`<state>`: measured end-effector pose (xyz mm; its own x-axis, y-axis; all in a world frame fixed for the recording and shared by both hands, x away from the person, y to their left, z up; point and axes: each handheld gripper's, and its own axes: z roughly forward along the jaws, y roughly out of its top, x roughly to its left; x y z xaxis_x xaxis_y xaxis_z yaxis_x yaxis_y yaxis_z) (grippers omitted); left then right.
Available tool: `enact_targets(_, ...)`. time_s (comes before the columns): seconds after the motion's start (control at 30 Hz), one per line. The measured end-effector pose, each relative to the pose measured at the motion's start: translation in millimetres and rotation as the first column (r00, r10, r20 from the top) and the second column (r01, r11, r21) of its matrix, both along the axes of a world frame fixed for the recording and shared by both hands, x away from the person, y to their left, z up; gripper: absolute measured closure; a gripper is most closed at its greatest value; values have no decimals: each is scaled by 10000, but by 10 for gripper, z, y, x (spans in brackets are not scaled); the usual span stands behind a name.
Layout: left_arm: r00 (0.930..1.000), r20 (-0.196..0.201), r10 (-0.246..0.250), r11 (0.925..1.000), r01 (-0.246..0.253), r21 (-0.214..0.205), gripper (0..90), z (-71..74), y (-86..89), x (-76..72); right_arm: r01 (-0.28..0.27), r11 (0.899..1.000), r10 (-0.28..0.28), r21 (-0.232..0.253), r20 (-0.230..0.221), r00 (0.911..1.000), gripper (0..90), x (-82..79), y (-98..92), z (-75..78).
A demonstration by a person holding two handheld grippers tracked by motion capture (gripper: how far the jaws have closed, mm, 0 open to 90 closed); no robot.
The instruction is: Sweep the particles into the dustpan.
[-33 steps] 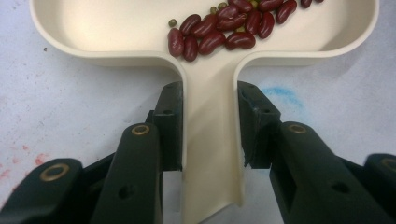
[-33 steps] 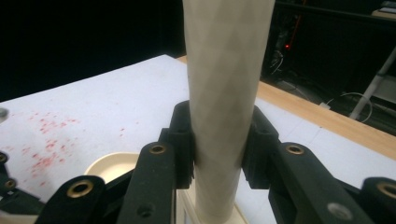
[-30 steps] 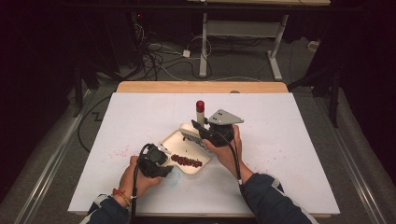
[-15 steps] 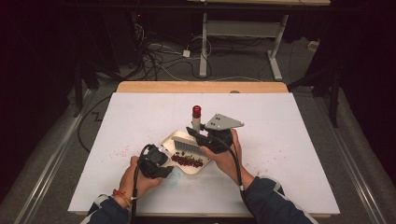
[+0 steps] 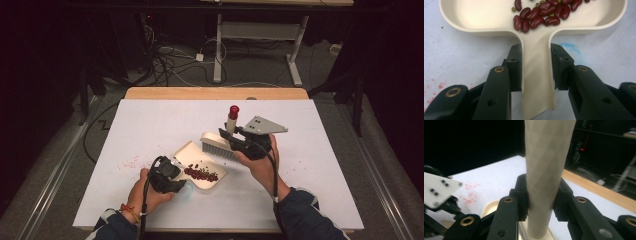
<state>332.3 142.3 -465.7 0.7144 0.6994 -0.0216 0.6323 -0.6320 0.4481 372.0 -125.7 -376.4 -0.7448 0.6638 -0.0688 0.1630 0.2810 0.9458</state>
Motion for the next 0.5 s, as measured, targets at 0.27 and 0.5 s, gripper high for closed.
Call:
enact_targets(0.27,10000,21,34,10000,-35,74,636,-9,-19,-12,1096,9929,-1097,-461,22,9940,702,-41,-414,-19)
enact_targets(0.5,10000,6,57,10000,-57,74,636,-11,-30,-6,918,9884,-957,-1212,-266,9951,702,-162,-488,-148)
